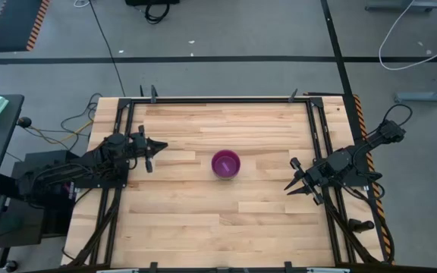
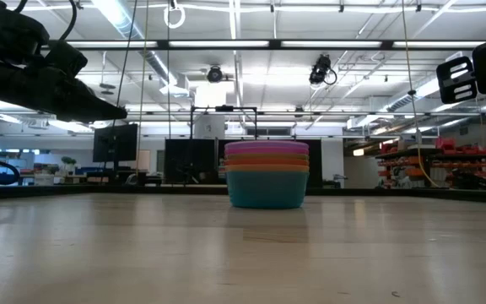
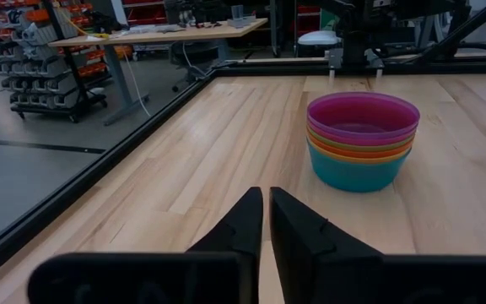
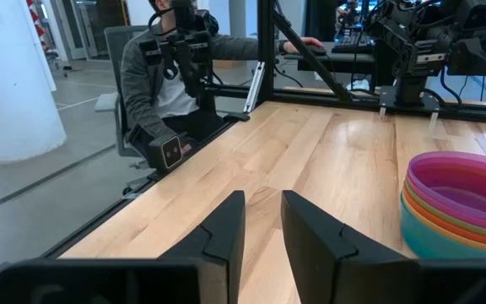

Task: Nest bowls inside each other
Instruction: Return to Home Position

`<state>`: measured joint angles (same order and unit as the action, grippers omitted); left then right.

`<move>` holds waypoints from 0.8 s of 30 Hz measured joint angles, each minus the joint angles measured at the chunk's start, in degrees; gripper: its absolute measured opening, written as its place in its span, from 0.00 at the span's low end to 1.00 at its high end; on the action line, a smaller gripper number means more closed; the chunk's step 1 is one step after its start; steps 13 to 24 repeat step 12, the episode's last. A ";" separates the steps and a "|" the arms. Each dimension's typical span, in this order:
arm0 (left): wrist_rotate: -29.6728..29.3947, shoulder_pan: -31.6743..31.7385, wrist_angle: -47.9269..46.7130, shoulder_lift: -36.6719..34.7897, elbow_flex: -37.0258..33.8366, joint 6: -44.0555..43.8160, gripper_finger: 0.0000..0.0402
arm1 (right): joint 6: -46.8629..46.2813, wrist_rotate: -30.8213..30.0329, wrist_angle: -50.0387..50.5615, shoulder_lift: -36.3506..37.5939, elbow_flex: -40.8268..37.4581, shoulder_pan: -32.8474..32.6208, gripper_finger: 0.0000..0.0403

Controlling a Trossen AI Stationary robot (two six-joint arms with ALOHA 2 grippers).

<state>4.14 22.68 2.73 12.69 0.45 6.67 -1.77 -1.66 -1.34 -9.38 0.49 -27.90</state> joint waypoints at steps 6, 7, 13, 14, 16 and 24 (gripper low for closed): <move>0.00 0.00 -0.01 0.00 0.00 -0.01 0.06 | -0.01 0.01 0.00 -0.01 0.00 0.01 0.22; 0.00 0.02 0.01 0.00 0.00 -0.01 0.06 | -0.01 0.00 0.00 -0.01 0.00 0.00 0.22; 0.00 0.02 0.01 0.00 0.00 0.00 0.08 | -0.01 0.00 0.01 0.00 0.00 0.01 0.22; 0.00 0.02 0.01 0.00 0.00 0.00 0.08 | -0.01 0.00 0.01 0.00 0.00 0.01 0.22; 0.00 0.02 0.01 0.00 0.00 0.00 0.08 | -0.01 0.00 0.01 0.00 0.00 0.01 0.22; 0.00 0.02 0.01 0.00 0.00 0.00 0.08 | -0.01 0.00 0.01 0.00 0.00 0.01 0.22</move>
